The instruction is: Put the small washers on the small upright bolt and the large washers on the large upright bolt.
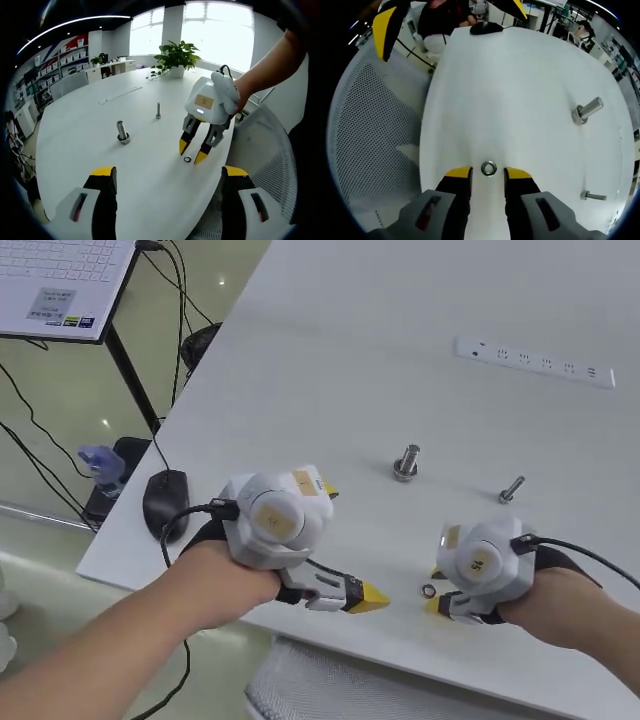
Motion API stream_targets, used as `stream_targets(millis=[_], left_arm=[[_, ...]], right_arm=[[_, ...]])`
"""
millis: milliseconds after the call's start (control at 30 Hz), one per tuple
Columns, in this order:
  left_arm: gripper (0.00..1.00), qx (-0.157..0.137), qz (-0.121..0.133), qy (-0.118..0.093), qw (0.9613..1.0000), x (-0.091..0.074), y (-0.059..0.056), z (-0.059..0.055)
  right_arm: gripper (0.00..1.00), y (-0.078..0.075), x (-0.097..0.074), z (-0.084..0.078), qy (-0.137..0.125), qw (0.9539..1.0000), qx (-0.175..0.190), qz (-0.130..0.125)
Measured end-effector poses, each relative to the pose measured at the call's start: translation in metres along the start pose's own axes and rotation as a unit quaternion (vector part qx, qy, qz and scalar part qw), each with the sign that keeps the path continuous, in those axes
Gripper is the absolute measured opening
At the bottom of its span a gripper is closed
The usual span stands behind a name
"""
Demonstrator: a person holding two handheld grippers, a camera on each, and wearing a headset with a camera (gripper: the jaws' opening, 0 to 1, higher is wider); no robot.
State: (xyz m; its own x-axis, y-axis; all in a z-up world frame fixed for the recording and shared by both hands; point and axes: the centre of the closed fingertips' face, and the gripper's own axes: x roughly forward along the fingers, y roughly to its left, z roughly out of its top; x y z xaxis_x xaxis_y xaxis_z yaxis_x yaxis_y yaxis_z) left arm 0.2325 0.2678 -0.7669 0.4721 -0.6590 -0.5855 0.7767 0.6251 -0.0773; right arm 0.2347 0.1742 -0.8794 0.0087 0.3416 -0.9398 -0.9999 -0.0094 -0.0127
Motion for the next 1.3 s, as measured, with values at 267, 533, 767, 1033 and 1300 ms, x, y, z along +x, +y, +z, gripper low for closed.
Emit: stream_targets(millis=[267, 533, 767, 1033, 1300], left_arm=[[0.85, -0.005, 0.002, -0.001, 1.0, -0.001, 0.001, -0.002], [0.84, -0.008, 0.002, -0.002, 1.0, -0.002, 0.0, -0.003], [0.83, -0.011, 0.004, -0.003, 0.9999, -0.003, 0.0, -0.004], [0.82, -0.012, 0.003, -0.001, 0.9999, -0.003, -0.002, -0.005], [0.83, -0.013, 0.003, -0.003, 0.9999, -0.003, -0.002, -0.003]], right_arm=[[0.16, 0.0, 0.002, 0.003, 0.016, 0.9998, -0.011, -0.005], [0.13, -0.002, 0.003, 0.003, 0.056, 0.998, -0.027, -0.007], [0.12, -0.005, 0.001, 0.003, 0.028, 0.9989, 0.038, 0.005], [0.12, -0.005, -0.002, 0.0, 0.023, 0.9983, 0.053, 0.005], [0.12, -0.017, -0.015, -0.014, 0.02, 0.9965, 0.081, -0.006]])
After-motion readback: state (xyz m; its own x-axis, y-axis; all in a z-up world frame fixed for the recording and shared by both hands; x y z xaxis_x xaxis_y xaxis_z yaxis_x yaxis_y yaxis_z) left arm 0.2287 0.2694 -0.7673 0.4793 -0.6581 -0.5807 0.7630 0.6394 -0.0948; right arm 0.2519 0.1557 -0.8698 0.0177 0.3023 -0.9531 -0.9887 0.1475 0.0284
